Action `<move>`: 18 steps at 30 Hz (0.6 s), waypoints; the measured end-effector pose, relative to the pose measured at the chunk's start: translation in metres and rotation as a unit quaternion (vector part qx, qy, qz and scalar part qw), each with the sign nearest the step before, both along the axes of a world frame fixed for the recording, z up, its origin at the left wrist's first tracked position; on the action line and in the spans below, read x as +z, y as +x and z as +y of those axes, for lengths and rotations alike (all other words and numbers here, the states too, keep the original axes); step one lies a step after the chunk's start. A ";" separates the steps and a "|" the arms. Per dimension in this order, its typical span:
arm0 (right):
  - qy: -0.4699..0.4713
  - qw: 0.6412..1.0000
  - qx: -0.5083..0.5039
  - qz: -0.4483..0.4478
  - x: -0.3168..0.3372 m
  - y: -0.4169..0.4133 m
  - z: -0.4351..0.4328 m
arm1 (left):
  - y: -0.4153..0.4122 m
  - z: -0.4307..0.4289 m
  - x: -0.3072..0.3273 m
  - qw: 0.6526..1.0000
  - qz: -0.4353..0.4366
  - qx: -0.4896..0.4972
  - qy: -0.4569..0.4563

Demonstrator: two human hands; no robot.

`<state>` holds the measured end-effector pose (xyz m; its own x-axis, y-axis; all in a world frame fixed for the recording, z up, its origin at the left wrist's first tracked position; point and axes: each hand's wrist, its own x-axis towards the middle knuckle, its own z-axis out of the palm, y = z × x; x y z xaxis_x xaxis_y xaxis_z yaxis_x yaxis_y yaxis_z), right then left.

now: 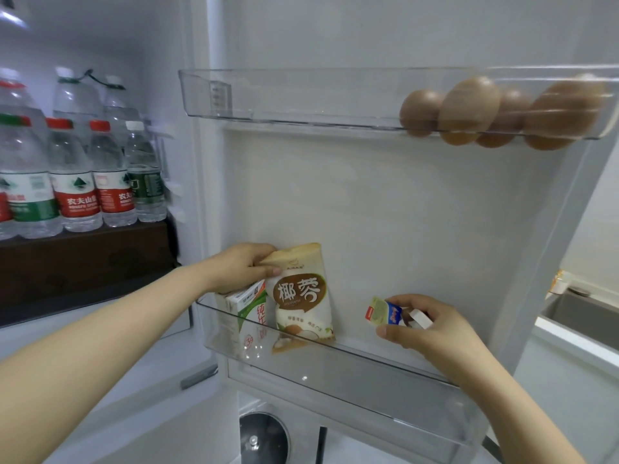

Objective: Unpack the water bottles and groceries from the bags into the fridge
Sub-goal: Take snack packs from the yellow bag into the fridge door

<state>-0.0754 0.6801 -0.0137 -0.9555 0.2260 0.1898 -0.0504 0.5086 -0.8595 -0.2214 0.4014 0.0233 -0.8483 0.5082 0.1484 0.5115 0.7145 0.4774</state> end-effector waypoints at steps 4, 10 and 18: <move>0.012 1.000 -0.001 0.003 0.001 -0.001 0.002 | -0.007 0.002 0.010 0.999 0.035 0.010 0.026; 0.029 1.000 -0.006 0.005 0.001 0.000 0.004 | -0.007 0.003 0.019 0.989 0.083 -0.015 0.119; 0.042 0.999 0.005 -0.007 0.000 -0.002 0.001 | -0.009 -0.009 0.008 0.992 0.126 0.017 -0.003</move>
